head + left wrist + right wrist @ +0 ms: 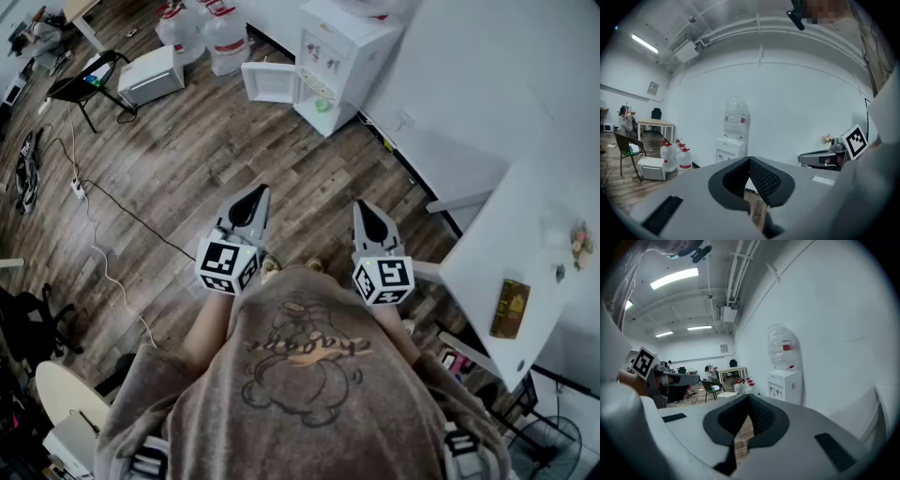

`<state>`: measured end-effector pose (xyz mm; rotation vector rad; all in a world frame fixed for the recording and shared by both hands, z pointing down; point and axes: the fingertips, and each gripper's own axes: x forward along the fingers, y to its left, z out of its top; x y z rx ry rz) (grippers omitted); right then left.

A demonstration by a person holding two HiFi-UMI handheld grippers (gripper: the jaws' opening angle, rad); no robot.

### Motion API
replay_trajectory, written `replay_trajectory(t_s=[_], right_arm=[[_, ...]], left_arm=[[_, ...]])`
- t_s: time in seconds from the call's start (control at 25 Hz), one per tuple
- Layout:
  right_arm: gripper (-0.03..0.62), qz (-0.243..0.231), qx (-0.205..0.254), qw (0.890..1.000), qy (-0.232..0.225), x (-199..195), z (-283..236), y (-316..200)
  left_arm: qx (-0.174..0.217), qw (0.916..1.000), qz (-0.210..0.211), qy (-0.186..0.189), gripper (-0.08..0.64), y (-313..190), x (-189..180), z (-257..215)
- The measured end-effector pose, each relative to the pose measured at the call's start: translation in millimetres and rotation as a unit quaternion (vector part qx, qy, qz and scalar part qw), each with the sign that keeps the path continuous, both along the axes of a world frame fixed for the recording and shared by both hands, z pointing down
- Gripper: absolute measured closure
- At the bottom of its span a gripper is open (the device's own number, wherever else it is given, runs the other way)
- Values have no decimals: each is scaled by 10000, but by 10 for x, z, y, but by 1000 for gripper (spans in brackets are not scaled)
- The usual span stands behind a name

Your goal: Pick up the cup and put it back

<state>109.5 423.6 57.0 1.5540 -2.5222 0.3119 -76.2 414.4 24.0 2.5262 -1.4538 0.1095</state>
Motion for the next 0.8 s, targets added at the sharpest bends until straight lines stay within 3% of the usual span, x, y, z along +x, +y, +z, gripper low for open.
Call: replay_trajectory(t_s=[0.56,0.8], right_arm=[[591,99,-22,9998,-159,-230,-25,-27],[591,223,-44,9997,75,-375,31,45]], left_arm=[[-123,9998,135,6,561,-26,-168,55],[-118,9993,362,23,561,-55,-304,125]])
